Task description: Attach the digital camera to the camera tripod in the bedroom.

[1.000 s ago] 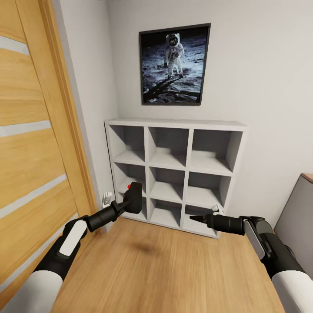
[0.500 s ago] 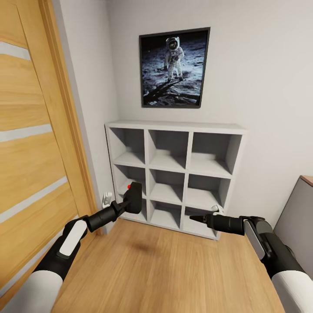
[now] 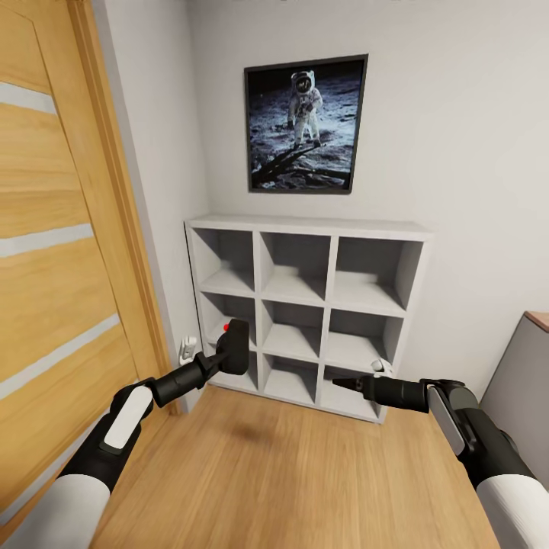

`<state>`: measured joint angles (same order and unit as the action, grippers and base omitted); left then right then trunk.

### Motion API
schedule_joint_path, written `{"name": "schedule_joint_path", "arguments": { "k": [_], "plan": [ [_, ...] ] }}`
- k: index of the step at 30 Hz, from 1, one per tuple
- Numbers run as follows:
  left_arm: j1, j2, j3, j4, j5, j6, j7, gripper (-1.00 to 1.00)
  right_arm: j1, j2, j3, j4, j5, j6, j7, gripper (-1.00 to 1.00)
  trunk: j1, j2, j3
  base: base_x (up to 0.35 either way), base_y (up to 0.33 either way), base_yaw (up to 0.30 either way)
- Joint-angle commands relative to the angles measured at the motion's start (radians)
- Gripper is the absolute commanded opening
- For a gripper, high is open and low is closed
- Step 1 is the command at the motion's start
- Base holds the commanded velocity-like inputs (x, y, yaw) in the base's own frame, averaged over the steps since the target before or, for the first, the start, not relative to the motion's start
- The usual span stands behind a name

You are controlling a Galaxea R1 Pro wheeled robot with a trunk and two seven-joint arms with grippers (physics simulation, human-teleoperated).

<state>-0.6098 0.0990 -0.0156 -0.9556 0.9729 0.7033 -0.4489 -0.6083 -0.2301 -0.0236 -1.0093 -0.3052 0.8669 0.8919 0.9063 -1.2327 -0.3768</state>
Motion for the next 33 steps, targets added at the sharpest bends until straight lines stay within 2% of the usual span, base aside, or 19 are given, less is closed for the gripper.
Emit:
{"name": "schedule_joint_path", "arguments": {
  "k": [1, 33],
  "plan": [
    [-0.001, 0.001, -0.001, 0.0, 0.006, 0.004, -0.001, -1.0, -0.001, 0.0, -0.001, 0.0, 0.0, 0.004, 0.003, 1.0, -0.004, 0.007, 0.002, 0.0, 0.0, 0.0],
    [-0.001, 0.001, -0.001, 0.0, 0.006, 0.004, -0.001, -1.0, -0.001, 0.001, -0.001, 0.003, -0.002, 0.004, 0.002, 1.0, -0.127, 0.231, 0.102, 0.0, 0.0, 0.0]
  ]
}}
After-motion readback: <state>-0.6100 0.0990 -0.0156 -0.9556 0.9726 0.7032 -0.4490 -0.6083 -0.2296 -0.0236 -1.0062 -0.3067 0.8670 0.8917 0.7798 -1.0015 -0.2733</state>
